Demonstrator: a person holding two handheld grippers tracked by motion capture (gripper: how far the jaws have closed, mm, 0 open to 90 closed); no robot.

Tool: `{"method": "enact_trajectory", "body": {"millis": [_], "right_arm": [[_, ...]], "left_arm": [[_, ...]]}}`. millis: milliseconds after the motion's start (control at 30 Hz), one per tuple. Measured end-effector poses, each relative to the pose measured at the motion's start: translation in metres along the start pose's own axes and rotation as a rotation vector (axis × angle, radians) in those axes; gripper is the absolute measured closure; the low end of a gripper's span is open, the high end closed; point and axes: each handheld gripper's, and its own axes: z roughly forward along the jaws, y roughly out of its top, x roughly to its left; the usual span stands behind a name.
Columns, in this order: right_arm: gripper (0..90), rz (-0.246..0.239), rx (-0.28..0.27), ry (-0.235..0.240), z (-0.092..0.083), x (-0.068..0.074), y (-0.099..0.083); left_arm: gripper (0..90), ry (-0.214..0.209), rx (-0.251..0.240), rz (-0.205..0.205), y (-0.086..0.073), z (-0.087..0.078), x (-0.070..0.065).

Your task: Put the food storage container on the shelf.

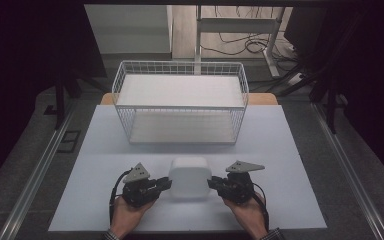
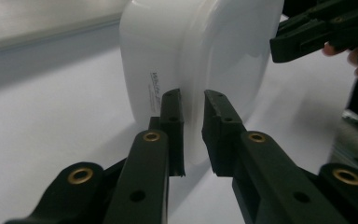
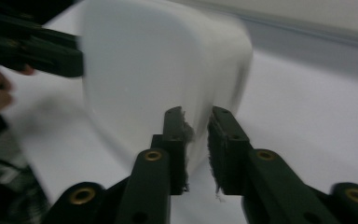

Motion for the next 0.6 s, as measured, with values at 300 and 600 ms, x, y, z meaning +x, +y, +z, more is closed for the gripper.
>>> {"method": "enact_trajectory", "body": {"millis": [300,600], "right_arm": [[77.1,-0.016,-0.083,-0.011,-0.005,0.002,0.004],[77.4,-0.051,-0.122,-0.015,-0.007,0.002,0.018]], "left_arm": [[79.8,-0.016,-0.052,-0.024,0.008,-0.005,0.006],[79.7,-0.004,-0.065,-0.020,0.019,-0.007,0.012]]}}
